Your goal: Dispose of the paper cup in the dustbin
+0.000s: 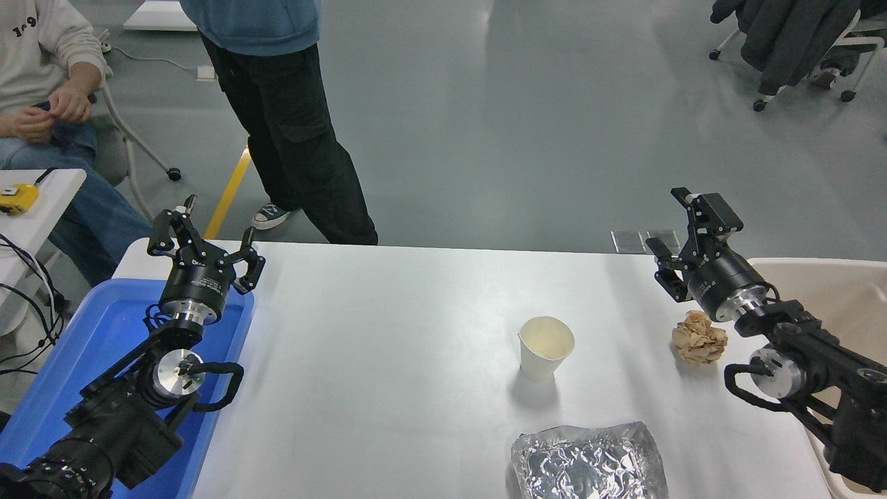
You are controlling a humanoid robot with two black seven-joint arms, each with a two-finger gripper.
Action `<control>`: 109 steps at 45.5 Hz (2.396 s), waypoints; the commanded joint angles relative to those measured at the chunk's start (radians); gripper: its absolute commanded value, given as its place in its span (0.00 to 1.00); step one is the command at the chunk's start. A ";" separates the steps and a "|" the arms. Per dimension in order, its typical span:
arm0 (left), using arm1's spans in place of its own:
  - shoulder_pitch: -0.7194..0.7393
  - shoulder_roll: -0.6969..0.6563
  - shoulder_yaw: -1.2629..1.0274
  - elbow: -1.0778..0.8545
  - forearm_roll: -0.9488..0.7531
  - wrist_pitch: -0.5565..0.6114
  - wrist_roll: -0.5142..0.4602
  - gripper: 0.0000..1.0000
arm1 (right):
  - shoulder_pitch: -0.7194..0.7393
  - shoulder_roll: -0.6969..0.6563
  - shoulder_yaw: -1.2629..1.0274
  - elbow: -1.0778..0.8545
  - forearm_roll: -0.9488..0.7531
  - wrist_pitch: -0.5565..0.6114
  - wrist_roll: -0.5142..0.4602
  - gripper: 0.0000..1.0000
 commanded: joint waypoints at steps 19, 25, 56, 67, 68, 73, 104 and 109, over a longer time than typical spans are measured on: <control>-0.001 0.000 0.000 0.000 0.000 0.000 0.000 1.00 | 0.348 -0.178 -0.622 0.178 -0.338 -0.014 -0.115 0.99; -0.001 0.000 0.000 0.000 0.000 0.000 0.000 1.00 | 0.490 -0.115 -0.768 0.178 -0.330 -0.014 -0.156 0.99; -0.001 -0.001 0.000 0.000 0.000 0.000 0.000 1.00 | 0.765 0.110 -1.164 0.189 -0.338 0.044 -0.290 0.99; -0.001 0.000 0.000 0.000 0.000 0.000 0.000 1.00 | 0.739 0.208 -1.169 0.092 -0.336 0.038 -0.356 0.99; -0.001 0.000 0.000 0.000 0.000 0.000 0.000 1.00 | 0.738 0.219 -1.169 0.087 -0.336 0.038 -0.360 0.99; 0.000 0.000 0.000 0.000 0.000 0.000 0.000 1.00 | 0.733 0.242 -1.169 0.063 -0.338 0.035 -0.363 0.99; -0.001 0.000 0.000 0.000 0.000 0.000 0.000 1.00 | 0.644 0.290 -1.172 -0.051 -0.349 0.031 -0.359 0.98; -0.001 0.000 0.000 0.000 0.000 0.000 0.000 1.00 | 0.632 0.290 -1.172 -0.063 -0.378 0.009 -0.354 0.92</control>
